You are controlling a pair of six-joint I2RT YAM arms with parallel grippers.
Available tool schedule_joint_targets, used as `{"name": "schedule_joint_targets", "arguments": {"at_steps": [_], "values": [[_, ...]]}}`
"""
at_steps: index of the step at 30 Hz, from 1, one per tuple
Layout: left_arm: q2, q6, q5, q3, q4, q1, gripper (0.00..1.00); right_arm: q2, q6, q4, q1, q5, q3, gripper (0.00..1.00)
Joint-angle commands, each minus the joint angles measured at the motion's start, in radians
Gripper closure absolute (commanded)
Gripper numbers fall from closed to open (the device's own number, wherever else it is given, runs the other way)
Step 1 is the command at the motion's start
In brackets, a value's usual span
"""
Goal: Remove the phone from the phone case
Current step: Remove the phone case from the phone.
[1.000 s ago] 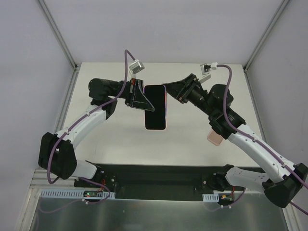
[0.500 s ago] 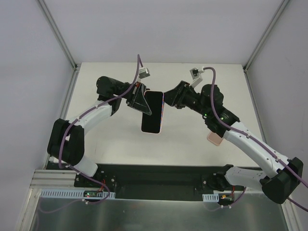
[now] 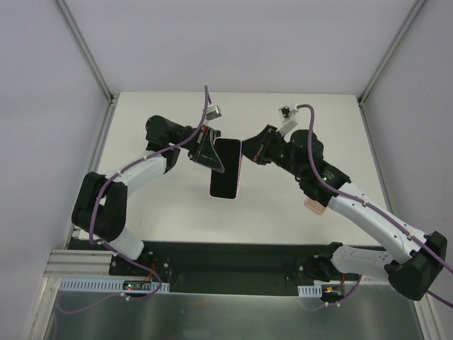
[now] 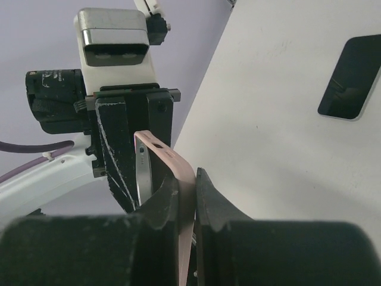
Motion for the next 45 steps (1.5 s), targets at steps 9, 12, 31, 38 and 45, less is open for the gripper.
{"name": "schedule_joint_targets", "arguments": {"at_steps": [9, 12, 31, 38, 45], "values": [[-0.079, 0.362, -0.296, -0.050, -0.198, -0.031, 0.39, -0.085, -0.054, -0.492, -0.023, -0.041, -0.184, 0.99], [-0.081, 0.410, -0.302, -0.058, -0.266, -0.031, 0.33, -0.094, -0.058, -0.517, -0.049, -0.027, -0.189, 0.99], [-0.118, 0.818, -0.607, -0.038, -1.059, -0.021, 0.25, 0.076, -0.078, -0.796, -0.074, 0.303, -0.037, 0.99], [-0.108, 0.798, -0.635, -0.090, -1.059, -0.034, 0.25, 0.258, -0.032, -0.825, -0.072, 0.347, 0.064, 0.99], [-0.108, 0.792, -0.648, -0.125, -1.059, -0.035, 0.26, 0.522, -0.004, -0.879, -0.043, 0.384, 0.223, 0.99]]}}
